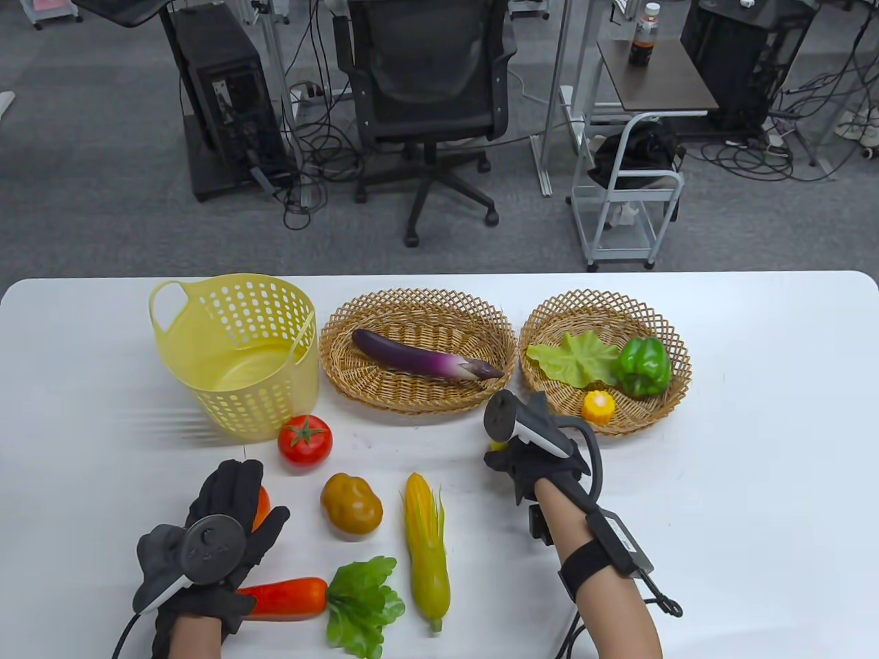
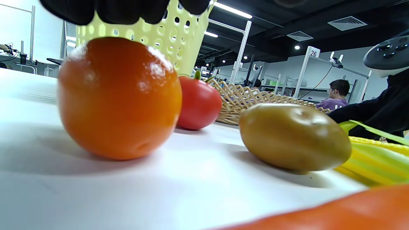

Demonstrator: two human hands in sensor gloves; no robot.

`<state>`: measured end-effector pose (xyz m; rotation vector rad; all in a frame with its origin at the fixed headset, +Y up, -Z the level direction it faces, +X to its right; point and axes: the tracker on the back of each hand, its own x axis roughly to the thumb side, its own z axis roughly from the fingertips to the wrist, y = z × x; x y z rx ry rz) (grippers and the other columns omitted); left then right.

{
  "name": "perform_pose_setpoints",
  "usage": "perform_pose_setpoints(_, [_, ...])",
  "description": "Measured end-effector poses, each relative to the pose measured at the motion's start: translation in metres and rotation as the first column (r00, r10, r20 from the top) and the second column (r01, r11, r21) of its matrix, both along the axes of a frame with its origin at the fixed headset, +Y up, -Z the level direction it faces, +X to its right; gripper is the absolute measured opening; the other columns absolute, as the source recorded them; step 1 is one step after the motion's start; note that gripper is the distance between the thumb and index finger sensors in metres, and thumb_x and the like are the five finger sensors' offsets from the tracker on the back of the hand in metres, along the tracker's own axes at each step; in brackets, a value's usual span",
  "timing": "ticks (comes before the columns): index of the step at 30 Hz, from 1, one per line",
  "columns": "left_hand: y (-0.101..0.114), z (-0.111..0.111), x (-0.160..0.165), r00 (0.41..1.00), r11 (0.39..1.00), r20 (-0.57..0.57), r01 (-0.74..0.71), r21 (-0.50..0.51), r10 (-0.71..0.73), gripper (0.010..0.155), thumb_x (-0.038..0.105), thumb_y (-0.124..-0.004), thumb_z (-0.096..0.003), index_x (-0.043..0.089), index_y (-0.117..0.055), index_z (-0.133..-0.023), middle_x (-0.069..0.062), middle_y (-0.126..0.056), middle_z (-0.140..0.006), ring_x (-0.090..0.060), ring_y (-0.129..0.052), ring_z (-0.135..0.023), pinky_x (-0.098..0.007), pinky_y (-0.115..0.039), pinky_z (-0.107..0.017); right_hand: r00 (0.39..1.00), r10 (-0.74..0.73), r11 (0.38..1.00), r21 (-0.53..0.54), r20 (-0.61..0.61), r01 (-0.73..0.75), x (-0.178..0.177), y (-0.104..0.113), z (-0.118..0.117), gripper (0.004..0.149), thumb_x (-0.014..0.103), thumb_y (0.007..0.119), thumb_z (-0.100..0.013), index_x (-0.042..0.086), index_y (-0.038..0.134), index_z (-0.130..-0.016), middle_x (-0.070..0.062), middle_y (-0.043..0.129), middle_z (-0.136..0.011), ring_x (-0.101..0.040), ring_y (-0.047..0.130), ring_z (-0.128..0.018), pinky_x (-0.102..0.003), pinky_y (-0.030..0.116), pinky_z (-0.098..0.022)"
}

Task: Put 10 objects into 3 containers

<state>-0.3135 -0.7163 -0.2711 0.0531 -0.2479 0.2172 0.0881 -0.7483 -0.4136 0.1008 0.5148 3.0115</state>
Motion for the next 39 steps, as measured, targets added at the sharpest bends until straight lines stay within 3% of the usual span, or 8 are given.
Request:
perform_pose_setpoints(3, [0.0, 0.0, 0.0, 1.0, 1.0, -0.001, -0.004, 0.0, 0.004, 0.073, 0.053, -0.052, -0.0652, 0.006, -0.036, -0.119, -0.034, -0.04, -0.118, -0.06, -0.048, -0.107, -0.072, -0.057, -0.066, 0.996, -0.09, 0.991, 0.094, -0.026, 0.092, 0.008, 0.012, 0.007, 0.075, 0.053, 0.076, -0.052, 0.027, 0.04, -0.112, -0.025, 0.064, -0.106, -0.037, 0.087, -0.072, -0.036, 0.079, -0.042])
perform_pose_setpoints(7, [0.0, 0.0, 0.0, 1.0, 1.0, -0.002, 0.001, -0.001, -0.001, 0.073, 0.053, -0.052, -0.0652, 0.006, -0.036, -0.119, -0.034, -0.04, -0.118, -0.06, -0.049, -0.106, -0.072, -0.057, -0.066, 0.98, -0.198, 0.962, 0.184, -0.032, 0.201, 0.026, 0.044, 0.019, 0.076, 0.052, 0.076, -0.052, 0.026, 0.036, -0.112, -0.025, 0.06, -0.108, -0.037, 0.087, -0.07, -0.036, 0.079, -0.041])
perform_pose_setpoints(9, [0.001, 0.001, 0.002, 1.0, 1.0, 0.003, 0.001, -0.002, -0.001, 0.073, 0.053, -0.052, -0.0652, 0.006, -0.036, -0.119, -0.034, -0.04, -0.117, -0.06, -0.049, -0.106, -0.072, -0.057, -0.066, 0.97, -0.243, 0.942, 0.244, 0.027, 0.229, 0.044, 0.064, 0.021, 0.078, 0.051, 0.077, -0.052, 0.026, 0.032, -0.112, -0.025, 0.058, -0.108, -0.03, 0.088, -0.059, -0.035, 0.079, -0.04])
perform_pose_setpoints(13, [0.005, 0.005, 0.007, 1.0, 1.0, 0.017, 0.008, 0.018, -0.008, 0.074, 0.054, -0.052, -0.0651, 0.005, -0.036, -0.119, -0.034, -0.041, -0.117, -0.06, -0.05, -0.106, -0.072, -0.057, -0.066, 0.917, -0.357, 0.91, 0.287, 0.179, 0.298, 0.078, 0.08, 0.015, 0.082, 0.048, 0.078, -0.053, 0.024, 0.024, -0.111, -0.024, 0.053, -0.111, -0.027, 0.088, -0.053, -0.034, 0.079, -0.036])
perform_pose_setpoints(20, [0.005, 0.004, 0.007, 1.0, 1.0, 0.021, 0.013, 0.011, -0.013, 0.074, 0.054, -0.051, -0.0651, 0.006, -0.036, -0.119, -0.034, -0.04, -0.117, -0.06, -0.05, -0.106, -0.072, -0.057, -0.066, 0.88, -0.351, 0.926, 0.261, 0.32, 0.274, 0.101, 0.059, -0.002, 0.08, 0.047, 0.077, -0.054, 0.027, 0.025, -0.112, -0.025, 0.05, -0.112, -0.028, 0.088, -0.055, -0.034, 0.078, -0.038])
perform_pose_setpoints(25, [0.005, 0.004, 0.007, 1.0, 1.0, 0.022, 0.012, 0.009, -0.012, 0.073, 0.054, -0.051, -0.0652, 0.005, -0.036, -0.119, -0.034, -0.04, -0.118, -0.06, -0.049, -0.106, -0.072, -0.057, -0.066, 0.88, -0.324, 0.944, 0.182, 0.347, 0.276, 0.1, 0.047, -0.014, 0.077, 0.046, 0.077, -0.055, 0.023, 0.03, -0.113, -0.029, 0.052, -0.11, -0.029, 0.088, -0.056, -0.034, 0.079, -0.039])
perform_pose_setpoints(30, [0.006, 0.004, 0.006, 1.0, 1.0, 0.02, 0.009, 0.008, -0.009, 0.074, 0.054, -0.051, -0.0651, 0.006, -0.036, -0.119, -0.034, -0.04, -0.117, -0.06, -0.049, -0.106, -0.072, -0.057, -0.066, 0.872, -0.319, 0.947, 0.167, 0.372, 0.275, 0.097, 0.042, -0.022, 0.075, 0.048, 0.076, -0.055, 0.022, 0.036, -0.114, -0.029, 0.052, -0.112, -0.03, 0.087, -0.055, -0.035, 0.079, -0.039])
perform_pose_setpoints(39, [0.006, 0.004, 0.006, 1.0, 1.0, 0.021, 0.009, 0.007, -0.01, 0.074, 0.054, -0.051, -0.0651, 0.006, -0.036, -0.119, -0.034, -0.041, -0.117, -0.06, -0.049, -0.106, -0.072, -0.057, -0.066, 0.881, -0.331, 0.942, 0.179, 0.336, 0.286, 0.103, 0.048, -0.01, 0.079, 0.05, 0.072, -0.056, 0.017, 0.031, -0.114, -0.029, 0.046, -0.114, -0.033, 0.088, -0.058, -0.037, 0.079, -0.04])
